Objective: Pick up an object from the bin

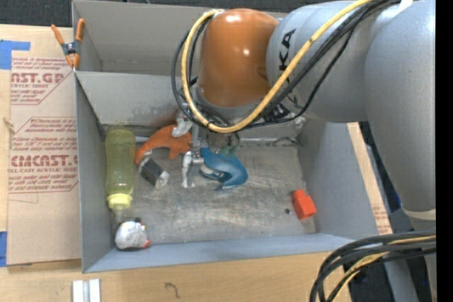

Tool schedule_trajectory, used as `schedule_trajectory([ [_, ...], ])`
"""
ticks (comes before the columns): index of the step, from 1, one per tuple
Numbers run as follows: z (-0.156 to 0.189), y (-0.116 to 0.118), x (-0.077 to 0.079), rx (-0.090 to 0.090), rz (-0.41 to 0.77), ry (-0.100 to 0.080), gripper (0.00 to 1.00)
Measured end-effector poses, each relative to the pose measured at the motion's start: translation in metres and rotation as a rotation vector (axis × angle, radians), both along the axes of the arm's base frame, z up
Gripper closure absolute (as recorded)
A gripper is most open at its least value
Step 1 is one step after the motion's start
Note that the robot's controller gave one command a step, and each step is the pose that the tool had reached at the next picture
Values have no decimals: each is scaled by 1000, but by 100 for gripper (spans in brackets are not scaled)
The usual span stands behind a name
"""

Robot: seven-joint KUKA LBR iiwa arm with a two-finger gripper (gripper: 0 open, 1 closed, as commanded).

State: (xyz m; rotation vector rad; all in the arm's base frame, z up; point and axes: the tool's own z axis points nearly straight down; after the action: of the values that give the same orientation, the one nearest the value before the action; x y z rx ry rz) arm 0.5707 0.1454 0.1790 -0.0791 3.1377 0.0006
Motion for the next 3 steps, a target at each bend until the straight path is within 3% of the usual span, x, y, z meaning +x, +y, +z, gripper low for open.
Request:
schedule_trajectory([
  [1, -12, 3, 0, 1, -18, 4, 0],
  [2, -12, -31, 1, 2, 83, 1, 0],
  [3, -12, -77, 2, -2, 329, 2, 0],
])
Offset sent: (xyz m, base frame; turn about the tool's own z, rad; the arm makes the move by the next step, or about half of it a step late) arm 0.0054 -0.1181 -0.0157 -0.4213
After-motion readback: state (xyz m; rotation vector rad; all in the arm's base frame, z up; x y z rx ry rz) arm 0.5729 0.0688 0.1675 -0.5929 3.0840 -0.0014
